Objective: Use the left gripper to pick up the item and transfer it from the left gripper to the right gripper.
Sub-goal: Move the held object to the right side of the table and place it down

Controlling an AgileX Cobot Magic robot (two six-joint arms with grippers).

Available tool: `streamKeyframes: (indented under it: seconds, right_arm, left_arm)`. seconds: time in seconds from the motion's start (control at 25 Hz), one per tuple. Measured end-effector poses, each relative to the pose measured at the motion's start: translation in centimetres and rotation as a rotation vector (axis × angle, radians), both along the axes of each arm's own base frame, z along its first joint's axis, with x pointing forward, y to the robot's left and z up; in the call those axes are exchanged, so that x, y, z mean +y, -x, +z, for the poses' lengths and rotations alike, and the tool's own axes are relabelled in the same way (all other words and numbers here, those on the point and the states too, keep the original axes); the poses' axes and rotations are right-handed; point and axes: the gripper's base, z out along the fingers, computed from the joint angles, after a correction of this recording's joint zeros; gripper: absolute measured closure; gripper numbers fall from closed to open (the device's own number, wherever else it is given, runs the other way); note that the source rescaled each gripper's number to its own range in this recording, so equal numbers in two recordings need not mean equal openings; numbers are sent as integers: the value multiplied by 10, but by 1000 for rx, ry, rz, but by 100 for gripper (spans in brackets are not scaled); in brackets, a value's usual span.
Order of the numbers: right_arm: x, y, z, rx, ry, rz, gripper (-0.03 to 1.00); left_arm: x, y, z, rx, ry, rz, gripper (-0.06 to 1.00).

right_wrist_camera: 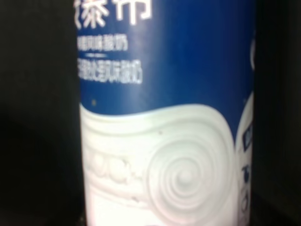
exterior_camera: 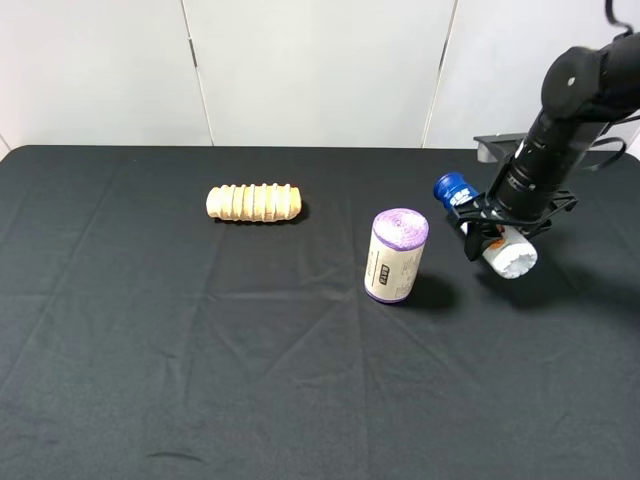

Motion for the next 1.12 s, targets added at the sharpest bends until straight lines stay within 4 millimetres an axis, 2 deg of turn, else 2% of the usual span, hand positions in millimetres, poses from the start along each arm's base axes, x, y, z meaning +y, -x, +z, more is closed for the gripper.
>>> streamKeyframes:
  seconds: [0.16, 1.12]
  right_arm:
    - [0, -3, -9, 6, 2, -2, 96]
    - [-6, -4, -9, -11, 72, 29, 96]
  left_arm:
    - [0, 0, 0, 0, 0, 0, -5]
    - [0, 0, 0, 0, -1, 0, -5]
